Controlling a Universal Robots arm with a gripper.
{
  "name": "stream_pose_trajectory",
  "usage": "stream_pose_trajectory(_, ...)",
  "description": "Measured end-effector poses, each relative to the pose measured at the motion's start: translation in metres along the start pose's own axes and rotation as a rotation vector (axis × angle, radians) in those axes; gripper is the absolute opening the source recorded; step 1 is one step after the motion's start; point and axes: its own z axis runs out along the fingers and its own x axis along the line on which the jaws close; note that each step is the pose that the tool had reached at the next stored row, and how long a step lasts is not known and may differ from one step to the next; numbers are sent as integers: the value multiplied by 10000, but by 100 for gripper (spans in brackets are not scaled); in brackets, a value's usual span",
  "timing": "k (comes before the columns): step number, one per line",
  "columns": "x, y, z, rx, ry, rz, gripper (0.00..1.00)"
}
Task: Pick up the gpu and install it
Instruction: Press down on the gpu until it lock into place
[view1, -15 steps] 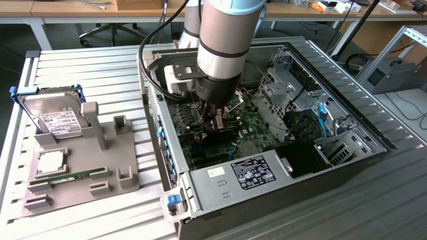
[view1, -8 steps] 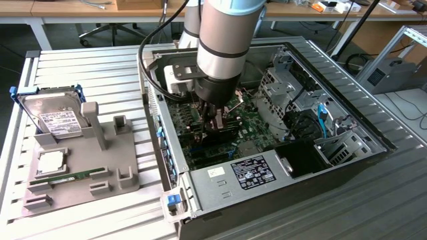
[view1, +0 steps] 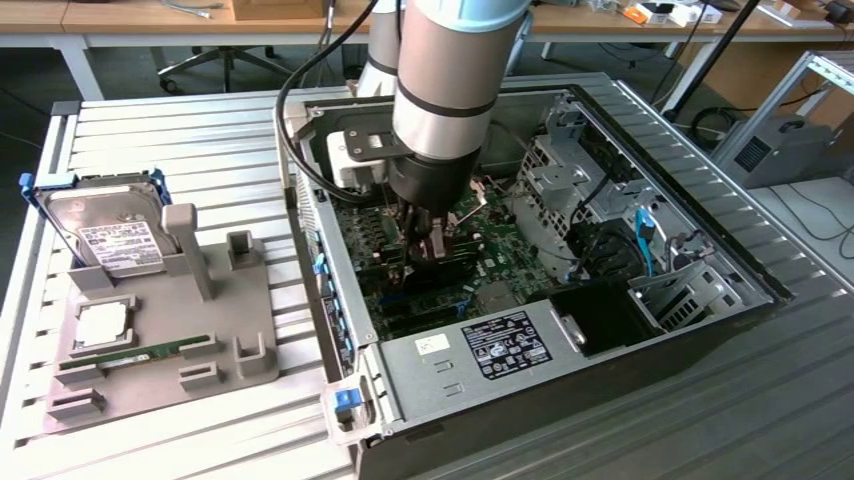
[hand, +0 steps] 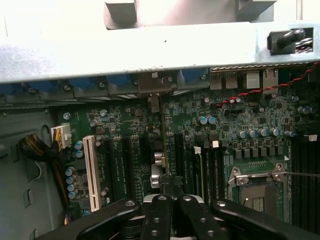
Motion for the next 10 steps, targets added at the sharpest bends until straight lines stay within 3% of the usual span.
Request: stream_pose_trajectory(10,1,8,11,-2,2,0,11)
